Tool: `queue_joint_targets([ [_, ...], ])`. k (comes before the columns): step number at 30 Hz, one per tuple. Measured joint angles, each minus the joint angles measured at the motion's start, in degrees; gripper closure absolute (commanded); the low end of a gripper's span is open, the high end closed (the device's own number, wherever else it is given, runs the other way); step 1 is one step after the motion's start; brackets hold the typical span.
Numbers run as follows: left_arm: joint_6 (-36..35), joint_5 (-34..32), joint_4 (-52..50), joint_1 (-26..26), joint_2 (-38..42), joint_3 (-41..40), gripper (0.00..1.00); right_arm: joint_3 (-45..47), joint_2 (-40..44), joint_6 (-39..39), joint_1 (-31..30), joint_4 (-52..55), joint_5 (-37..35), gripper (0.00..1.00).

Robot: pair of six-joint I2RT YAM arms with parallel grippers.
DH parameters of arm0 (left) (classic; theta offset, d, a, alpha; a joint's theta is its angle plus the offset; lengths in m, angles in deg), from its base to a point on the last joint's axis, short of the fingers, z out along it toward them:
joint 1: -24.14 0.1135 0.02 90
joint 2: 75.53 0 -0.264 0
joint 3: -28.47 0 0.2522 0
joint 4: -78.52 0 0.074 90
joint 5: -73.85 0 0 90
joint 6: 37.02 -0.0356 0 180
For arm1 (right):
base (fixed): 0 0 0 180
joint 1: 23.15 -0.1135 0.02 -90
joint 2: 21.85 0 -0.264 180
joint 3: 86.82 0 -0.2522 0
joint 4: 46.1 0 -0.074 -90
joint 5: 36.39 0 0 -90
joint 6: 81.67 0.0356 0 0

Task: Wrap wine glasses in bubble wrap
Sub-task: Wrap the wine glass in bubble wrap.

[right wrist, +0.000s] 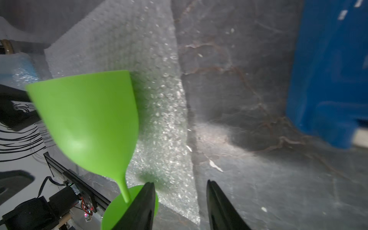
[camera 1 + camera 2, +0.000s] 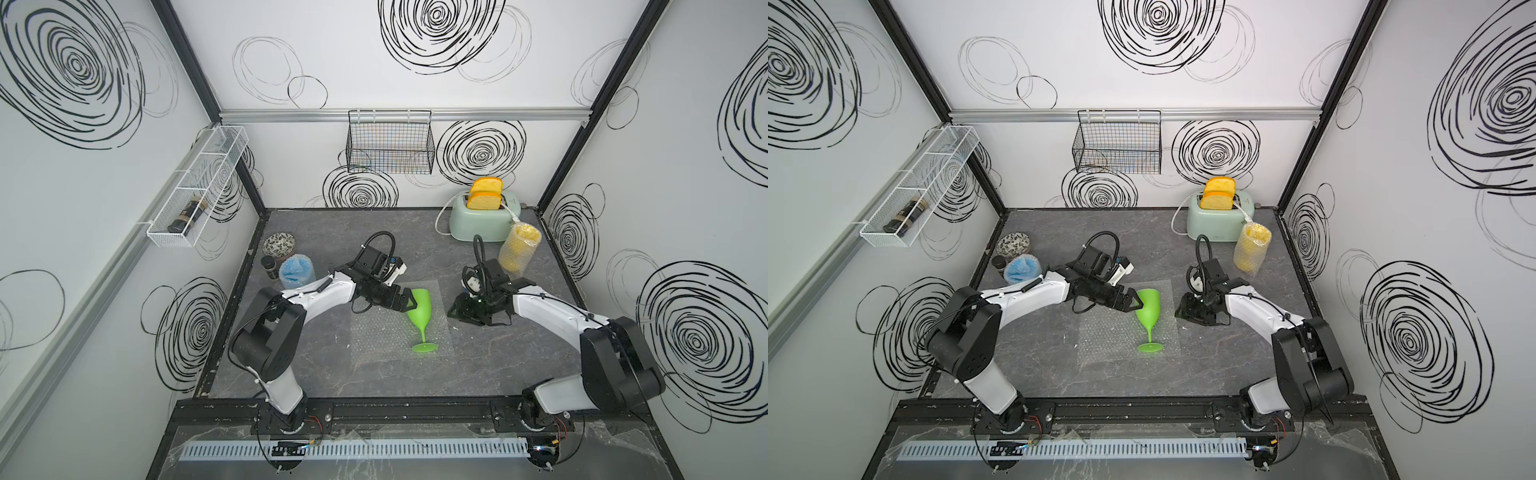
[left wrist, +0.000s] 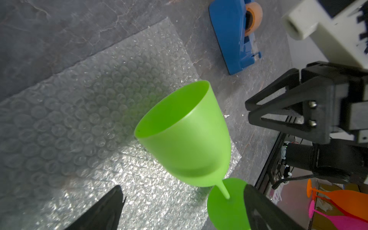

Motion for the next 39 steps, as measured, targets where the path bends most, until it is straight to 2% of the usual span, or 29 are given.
queue_joint_targets([
  [13, 1.07, -0.09, -0.09, -0.11, -2.78, 1.55, 0.03, 2.84, -7.76, -2.38, 0.39, -11.76, 9.42, 0.54],
  [17, 1.33, 0.22, 0.13, 0.22, -2.78, 1.40, 0.03, 3.13, -8.90, -2.12, -0.31, -15.19, 12.44, 0.57],
  [20, 1.44, 0.28, 0.20, 0.85, -2.78, 0.98, 0.03, 3.21, -8.85, -1.44, -0.44, -16.39, 14.95, 0.62],
  [24, 1.77, 0.52, 0.61, 1.73, -2.49, -0.46, 0.03, 3.23, -8.15, -0.66, -0.79, -17.62, 17.75, 0.74],
  [31, 1.79, 1.03, 1.03, 1.95, -1.86, -1.55, 0.03, 3.23, -5.64, 0.22, -1.16, -17.44, 18.56, 0.91],
  [39, 1.90, 1.97, 1.73, 1.99, -0.83, -1.81, 0.03, 2.21, -4.46, 1.57, -4.26, -16.96, 18.47, 1.00],
])
